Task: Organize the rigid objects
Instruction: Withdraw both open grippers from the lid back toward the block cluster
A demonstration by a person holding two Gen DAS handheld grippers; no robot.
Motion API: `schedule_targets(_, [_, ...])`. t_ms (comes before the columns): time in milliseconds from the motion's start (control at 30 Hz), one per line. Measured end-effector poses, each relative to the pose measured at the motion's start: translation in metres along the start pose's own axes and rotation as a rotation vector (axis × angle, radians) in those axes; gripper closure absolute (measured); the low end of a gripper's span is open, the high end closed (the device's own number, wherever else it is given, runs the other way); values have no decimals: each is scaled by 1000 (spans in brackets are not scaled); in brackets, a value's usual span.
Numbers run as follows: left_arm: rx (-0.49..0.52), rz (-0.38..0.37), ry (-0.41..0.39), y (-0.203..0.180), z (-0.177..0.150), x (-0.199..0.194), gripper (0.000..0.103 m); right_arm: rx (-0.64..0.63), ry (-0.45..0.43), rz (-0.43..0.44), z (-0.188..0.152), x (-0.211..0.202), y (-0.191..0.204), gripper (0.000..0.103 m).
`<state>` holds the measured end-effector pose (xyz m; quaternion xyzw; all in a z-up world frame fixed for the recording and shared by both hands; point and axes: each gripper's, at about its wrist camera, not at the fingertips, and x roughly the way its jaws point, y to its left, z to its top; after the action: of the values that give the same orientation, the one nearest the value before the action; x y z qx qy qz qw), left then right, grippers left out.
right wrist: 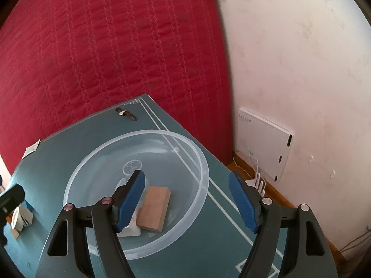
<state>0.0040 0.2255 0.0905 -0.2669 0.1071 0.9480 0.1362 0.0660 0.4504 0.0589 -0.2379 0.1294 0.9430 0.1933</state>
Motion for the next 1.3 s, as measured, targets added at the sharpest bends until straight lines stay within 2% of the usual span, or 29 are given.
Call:
schedule_targets(633, [-59,62,-7,41,-14,-22,1,-44,-73,5,-1,-16,21,27])
schedule_targets(900, [-136,109,-4,80,-22,-31,1,-117,-125,40,-6,-31,52,26])
schedule_targets(1167, [-252,149,41,131,-33,-28,1,-174,-124,106,-13,-37,85,25])
schedule_targets(1300, [-270,181,42,148,-39,-32,1,-215,-131,140,-18,-44,103,25])
